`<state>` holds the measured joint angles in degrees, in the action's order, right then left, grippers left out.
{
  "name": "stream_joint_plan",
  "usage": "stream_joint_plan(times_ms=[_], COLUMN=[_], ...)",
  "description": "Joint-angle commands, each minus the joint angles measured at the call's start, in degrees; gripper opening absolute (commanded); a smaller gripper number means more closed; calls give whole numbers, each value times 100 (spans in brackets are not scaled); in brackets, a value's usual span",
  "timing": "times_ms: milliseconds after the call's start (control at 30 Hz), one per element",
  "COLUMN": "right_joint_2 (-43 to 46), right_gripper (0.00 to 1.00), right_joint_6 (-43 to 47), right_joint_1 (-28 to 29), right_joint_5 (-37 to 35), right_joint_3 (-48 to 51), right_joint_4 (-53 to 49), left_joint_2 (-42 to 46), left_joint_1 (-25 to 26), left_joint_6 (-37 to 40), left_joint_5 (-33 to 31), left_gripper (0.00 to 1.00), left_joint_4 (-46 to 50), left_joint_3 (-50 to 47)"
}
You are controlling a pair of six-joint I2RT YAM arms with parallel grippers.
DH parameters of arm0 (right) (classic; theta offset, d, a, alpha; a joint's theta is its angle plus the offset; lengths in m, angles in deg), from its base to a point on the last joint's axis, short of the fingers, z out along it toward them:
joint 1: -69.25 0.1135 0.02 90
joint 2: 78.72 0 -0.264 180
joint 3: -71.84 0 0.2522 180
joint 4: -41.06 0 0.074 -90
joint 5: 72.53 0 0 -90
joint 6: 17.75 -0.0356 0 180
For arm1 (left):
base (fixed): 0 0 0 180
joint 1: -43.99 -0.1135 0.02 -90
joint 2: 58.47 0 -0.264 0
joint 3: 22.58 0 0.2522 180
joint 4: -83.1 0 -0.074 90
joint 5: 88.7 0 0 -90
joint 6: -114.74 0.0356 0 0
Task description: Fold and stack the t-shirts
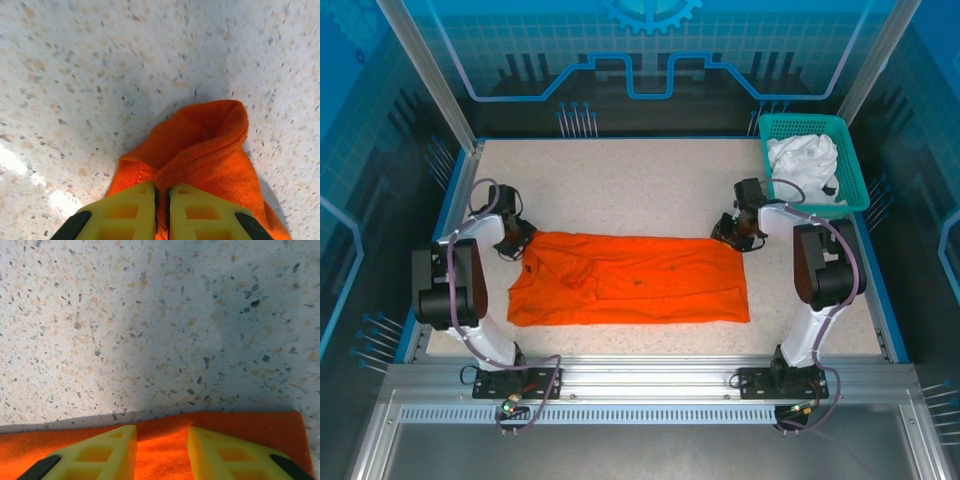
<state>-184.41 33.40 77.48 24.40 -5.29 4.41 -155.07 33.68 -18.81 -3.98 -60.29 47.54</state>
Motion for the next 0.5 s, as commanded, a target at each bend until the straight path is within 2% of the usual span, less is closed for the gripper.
stream_joint_plan(times_ms=[0, 67, 100, 200, 300, 400, 467], right_joint_2=[119, 311, 422, 775, 1204, 1546, 1756], right_gripper=[39, 44, 46, 53, 58, 58, 58], right_joint_6=[-211, -177, -155, -15, 64, 144, 180], right_joint_1=[-134, -148, -141, -39, 151, 372, 558], right_joint_5=[-128, -34, 33, 79, 2, 36, 79], right_joint_3=[153, 247, 293, 389, 544, 637, 772], right_joint_4=[9, 172, 257, 415, 587, 701, 800], left_joint_2=[294, 500, 602, 1035, 1388, 1460, 1468], left_joint_1=[-160, -153, -143, -60, 380, 1104, 1674], left_joint_6=[-122, -160, -175, -231, -82, 242, 325], left_joint_5=[-275, -303, -296, -211, -90, 15, -58], left_gripper=[17, 44, 47, 66, 68, 69, 66], left_joint_4=[-81, -42, -25, 50, 290, 726, 976], left_joint_3=[-32, -50, -66, -138, -60, 166, 178])
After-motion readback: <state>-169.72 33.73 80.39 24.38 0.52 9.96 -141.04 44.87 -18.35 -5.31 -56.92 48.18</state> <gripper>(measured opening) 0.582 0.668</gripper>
